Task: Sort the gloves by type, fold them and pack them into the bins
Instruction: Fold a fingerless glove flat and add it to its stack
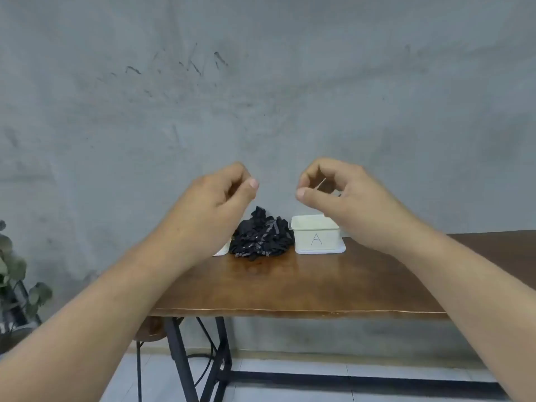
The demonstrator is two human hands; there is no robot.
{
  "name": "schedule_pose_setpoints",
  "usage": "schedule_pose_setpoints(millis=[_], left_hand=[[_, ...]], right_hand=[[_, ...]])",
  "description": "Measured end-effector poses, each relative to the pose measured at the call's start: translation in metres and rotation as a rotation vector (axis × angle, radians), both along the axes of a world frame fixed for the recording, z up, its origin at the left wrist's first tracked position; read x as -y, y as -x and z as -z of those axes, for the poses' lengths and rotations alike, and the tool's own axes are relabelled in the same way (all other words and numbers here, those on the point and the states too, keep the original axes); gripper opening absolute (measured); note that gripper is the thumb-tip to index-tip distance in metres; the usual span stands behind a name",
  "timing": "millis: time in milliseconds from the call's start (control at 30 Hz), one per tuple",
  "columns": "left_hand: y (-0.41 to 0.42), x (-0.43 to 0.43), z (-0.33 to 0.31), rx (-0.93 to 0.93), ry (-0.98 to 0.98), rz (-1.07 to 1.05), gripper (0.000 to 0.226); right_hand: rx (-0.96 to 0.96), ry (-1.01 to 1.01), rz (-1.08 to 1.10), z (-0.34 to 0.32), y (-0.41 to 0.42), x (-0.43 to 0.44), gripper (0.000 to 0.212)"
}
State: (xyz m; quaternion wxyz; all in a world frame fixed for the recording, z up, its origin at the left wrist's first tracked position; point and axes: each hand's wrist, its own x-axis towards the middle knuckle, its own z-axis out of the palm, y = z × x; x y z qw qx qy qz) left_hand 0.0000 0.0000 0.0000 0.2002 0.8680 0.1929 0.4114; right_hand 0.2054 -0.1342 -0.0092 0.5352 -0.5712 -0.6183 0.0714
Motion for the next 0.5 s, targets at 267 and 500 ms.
schedule_pose_setpoints(millis=[267,500], left_hand=[[-0.061,-0.105,0.076,-0.435,-0.262,-0.236,0.058],[-0.155,-0.219,0.146,-0.459,-0.092,-0.355,0.055]], right_hand=[[0.602,0.158,0.287,0.076,-0.088,-0.098,0.061],[0.544,0.257,0.207,0.134,-0.200,-0.221,0.066]])
